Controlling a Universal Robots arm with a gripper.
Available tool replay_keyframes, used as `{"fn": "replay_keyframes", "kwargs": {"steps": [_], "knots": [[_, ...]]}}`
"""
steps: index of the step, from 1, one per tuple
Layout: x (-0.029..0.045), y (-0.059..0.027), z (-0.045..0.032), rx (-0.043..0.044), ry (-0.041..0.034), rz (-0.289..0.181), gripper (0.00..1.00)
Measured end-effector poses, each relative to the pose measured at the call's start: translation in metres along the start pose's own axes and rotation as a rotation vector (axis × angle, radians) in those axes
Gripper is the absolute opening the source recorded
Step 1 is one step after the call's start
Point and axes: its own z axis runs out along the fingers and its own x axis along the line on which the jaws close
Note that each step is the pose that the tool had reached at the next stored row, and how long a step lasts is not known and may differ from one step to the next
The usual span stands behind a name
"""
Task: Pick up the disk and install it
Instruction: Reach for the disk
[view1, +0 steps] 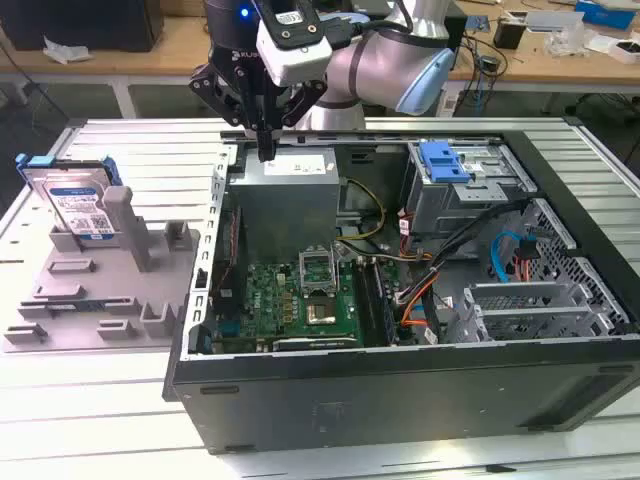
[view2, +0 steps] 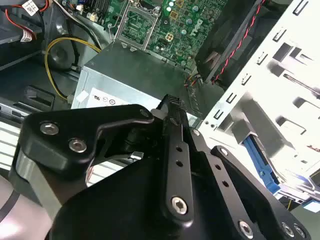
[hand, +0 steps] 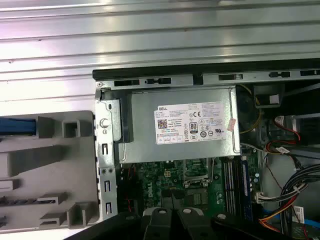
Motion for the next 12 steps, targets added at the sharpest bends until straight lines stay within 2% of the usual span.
{"fn": "replay_keyframes", "kwargs": {"steps": [12], "knots": [[0.0,0.0,0.0,0.0,0.0,0.0,0.11]]}}
